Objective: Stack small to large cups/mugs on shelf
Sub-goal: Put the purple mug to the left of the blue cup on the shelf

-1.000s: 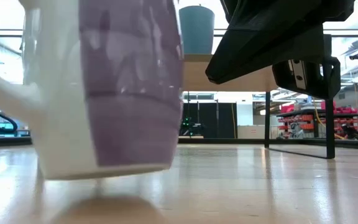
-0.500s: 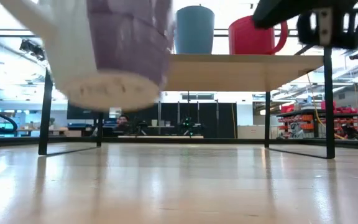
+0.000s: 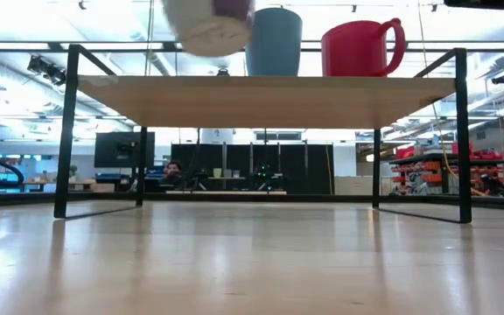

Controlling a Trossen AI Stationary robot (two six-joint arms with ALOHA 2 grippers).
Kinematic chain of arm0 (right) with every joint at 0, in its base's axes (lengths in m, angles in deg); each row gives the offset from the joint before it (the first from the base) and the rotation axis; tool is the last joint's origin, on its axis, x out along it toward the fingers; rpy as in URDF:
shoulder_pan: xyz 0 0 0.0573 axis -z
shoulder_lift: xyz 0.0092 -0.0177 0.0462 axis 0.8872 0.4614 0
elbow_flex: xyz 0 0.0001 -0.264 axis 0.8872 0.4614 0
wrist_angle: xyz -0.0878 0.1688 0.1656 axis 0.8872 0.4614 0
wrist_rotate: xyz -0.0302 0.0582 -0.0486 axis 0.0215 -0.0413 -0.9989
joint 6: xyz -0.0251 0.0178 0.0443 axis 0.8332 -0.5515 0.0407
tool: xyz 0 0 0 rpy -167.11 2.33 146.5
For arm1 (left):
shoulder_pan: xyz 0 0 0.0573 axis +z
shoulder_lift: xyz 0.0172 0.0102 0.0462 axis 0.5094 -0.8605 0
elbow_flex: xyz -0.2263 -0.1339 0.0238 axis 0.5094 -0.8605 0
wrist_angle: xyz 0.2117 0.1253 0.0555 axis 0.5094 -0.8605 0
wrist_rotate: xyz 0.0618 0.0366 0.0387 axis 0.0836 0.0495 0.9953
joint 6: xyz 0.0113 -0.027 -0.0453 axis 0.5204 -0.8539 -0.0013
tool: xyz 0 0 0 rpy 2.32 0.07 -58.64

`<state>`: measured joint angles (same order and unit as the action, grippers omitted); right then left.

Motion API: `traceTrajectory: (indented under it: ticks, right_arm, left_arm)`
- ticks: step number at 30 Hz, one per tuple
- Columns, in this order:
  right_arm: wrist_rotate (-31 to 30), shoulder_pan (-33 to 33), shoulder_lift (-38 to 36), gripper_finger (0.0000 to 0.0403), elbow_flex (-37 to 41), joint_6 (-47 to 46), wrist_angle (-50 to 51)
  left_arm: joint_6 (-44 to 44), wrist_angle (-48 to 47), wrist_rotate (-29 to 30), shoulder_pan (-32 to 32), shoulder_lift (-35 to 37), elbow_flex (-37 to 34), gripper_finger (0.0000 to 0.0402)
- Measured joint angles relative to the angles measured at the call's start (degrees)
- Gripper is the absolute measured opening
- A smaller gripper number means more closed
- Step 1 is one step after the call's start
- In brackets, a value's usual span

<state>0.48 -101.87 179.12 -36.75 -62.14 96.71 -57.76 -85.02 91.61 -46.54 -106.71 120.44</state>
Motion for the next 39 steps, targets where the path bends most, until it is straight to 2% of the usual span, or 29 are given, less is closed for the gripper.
traceTrajectory:
  ticks: [5,14,20,31,39]
  right_arm:
    - [-0.23,-1.32,-1.46,0.0005,0.0,-1.1,2.79]
    - [-3.0,-5.02,-2.46,0.0005,0.02,-6.2,7.28]
    - [-3.25,-5.67,-2.47,0.0005,0.02,-6.84,7.87]
    - [-3.62,-5.84,-2.47,0.0005,0.02,-7.4,7.86]
    - [-3.64,-5.8,-2.47,0.0005,0.02,-7.76,7.68]
  left_arm:
    - [2.3,-0.41,0.11,4.5,1.36,1.97,0.0019]
    - [4.19,-0.5,-0.67,9.3,5.69,1.4,0.0019]
    - [2.44,-0.39,-0.7,11.4,10.65,-3.4,0.0019]
    - [2.12,-0.52,-2.15,18.63,16.55,-17.72,0.0019]
    - [3.59,-0.47,-2.16,22.26,16.75,-18.94,0.0019]
